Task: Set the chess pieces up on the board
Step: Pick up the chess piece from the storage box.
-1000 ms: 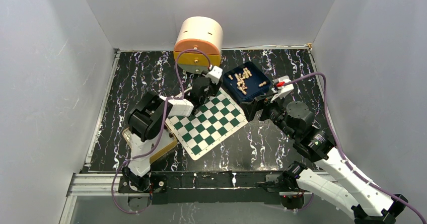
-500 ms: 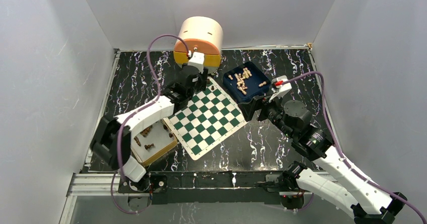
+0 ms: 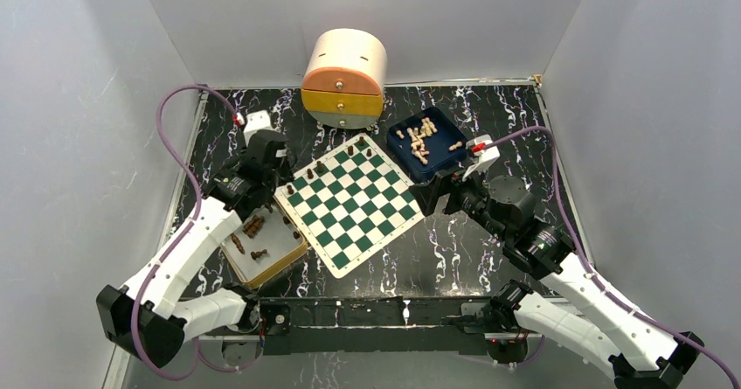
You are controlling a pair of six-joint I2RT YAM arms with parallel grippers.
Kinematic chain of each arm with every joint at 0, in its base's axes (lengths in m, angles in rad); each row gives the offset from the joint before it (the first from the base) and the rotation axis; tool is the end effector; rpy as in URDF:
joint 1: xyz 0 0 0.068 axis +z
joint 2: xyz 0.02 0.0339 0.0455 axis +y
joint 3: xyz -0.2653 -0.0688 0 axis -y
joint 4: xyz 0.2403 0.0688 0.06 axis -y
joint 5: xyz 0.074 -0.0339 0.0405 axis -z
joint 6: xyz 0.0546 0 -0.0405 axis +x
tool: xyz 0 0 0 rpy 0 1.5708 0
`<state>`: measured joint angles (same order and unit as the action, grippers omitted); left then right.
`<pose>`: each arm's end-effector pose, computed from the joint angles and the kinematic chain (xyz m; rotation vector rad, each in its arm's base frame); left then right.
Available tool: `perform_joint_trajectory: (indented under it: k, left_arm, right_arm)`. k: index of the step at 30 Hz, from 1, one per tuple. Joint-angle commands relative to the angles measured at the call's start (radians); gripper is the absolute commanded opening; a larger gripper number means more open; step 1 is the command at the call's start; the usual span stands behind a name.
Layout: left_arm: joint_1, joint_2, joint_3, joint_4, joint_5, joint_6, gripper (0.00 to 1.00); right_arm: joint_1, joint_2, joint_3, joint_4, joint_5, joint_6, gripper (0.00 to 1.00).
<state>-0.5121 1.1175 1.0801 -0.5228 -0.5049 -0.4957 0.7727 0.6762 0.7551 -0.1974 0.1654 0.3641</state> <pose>0.2303 -0.0992 0.3383 -0.2737 2.0372 -0.0839 0.1315 0.1156 0.3432 -0.2268 1.7238 0.7077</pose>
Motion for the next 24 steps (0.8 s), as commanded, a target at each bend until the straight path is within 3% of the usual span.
perform_joint_trajectory:
  k: [1, 6, 10, 17, 21, 24]
  left_arm:
    - [0.041, -0.053, -0.042, -0.229, 0.005, -0.137, 0.32]
    - [0.077, -0.086, -0.117, -0.222, 0.069, -0.177, 0.18]
    - [0.118, -0.166, -0.216, -0.108, 0.168, -0.143, 0.17]
    - [0.155, -0.185, -0.223, -0.051, 0.205, 0.175, 0.46]
    - [0.156, -0.134, -0.217, -0.049, 0.201, 0.435, 0.47]
    - [0.162, -0.119, -0.244, -0.037, 0.290, 0.578, 0.44]
  right_arm:
    - [0.000, -0.001, 0.006, 0.077, -0.019, 0.008, 0.99]
    - [0.000, 0.006, 0.007, 0.089, -0.028, 0.003, 0.99]
    - [0.001, 0.004, 0.014, 0.079, -0.025, -0.004, 0.99]
    - [-0.001, -0.010, 0.007, 0.086, -0.017, -0.011, 0.99]
    - [0.000, -0.005, 0.003, 0.103, -0.026, -0.013, 0.99]
    - [0.000, 0.000, 0.009, 0.106, -0.038, -0.014, 0.99]
